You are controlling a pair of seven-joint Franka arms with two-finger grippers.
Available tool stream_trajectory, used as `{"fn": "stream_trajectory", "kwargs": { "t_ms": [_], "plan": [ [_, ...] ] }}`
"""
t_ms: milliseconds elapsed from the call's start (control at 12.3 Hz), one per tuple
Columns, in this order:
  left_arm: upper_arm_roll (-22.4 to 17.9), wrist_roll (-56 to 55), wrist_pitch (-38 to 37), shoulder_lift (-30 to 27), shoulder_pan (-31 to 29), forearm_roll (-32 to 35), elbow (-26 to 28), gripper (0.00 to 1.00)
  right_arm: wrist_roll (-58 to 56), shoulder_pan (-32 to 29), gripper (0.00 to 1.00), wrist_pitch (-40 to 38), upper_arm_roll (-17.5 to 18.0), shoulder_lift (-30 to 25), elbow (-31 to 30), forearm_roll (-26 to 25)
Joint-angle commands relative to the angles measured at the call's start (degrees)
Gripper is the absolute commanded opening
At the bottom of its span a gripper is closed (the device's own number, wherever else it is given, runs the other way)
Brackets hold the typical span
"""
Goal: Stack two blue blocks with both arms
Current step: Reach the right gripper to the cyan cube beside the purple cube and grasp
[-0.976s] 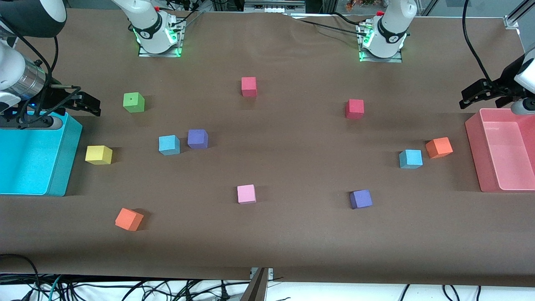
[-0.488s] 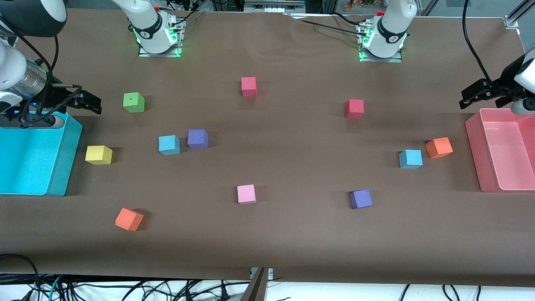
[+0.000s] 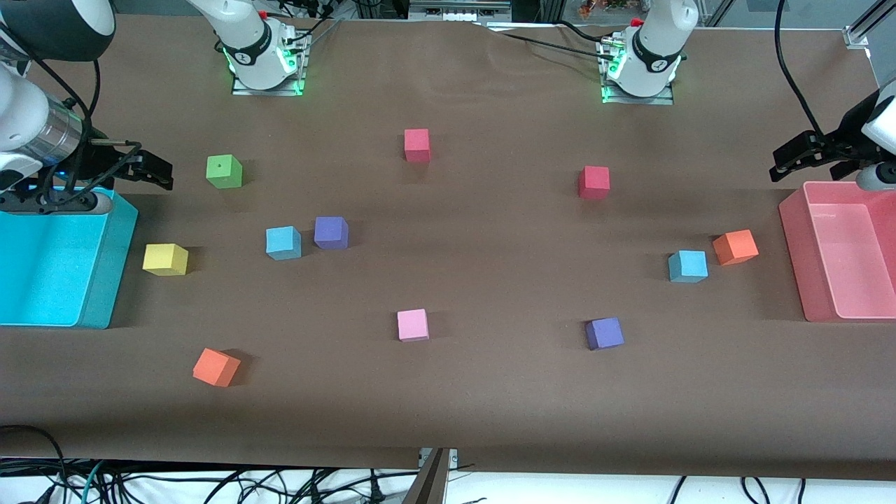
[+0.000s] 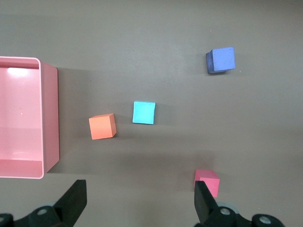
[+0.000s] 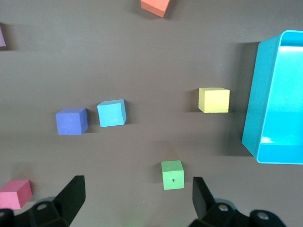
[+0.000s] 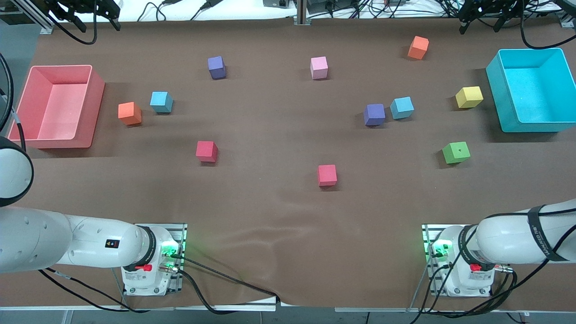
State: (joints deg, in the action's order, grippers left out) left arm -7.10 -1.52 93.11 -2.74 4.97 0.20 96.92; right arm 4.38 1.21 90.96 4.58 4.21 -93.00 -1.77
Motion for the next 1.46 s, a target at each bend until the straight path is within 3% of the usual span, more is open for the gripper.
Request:
{"fn": "stream_trajectory", "kwargs": {
  "t_ms": [0, 407, 895, 1139, 1383],
  "plan": [
    [0.25, 1.34, -0.56, -0.43, -0.05, 0.68, -0.86, 1.00, 0.45, 0.02, 1.00, -0.96, 0.34, 0.27, 0.89, 0.98],
    [-0.19, 1.25, -0.82, -0.43, 0.74, 0.51, -0.95, 1.00, 0.72, 5.19, 1.00, 1.74, 0.51, 5.71, -4.19, 0.98],
    [-0.19, 1.34, -0.91, 0.19, -0.22, -0.90, -1.12, 1.00, 0.80, 5.73, 1.00, 36.43, 0.51, 7.55, -28.09, 0.89],
    [-0.11, 1.34, -0.91, 0.01, -0.22, -0.90, -1.12, 1.00, 0.72, 5.73, 1.00, 44.98, 0.51, 12.82, -29.96, 0.89],
    [-0.19, 1.34, -0.91, -0.16, -0.31, -0.90, -1.12, 1.00, 0.72, 7.84, 1.00, 48.60, 0.51, 16.25, -30.14, 0.89]
  ]
}}
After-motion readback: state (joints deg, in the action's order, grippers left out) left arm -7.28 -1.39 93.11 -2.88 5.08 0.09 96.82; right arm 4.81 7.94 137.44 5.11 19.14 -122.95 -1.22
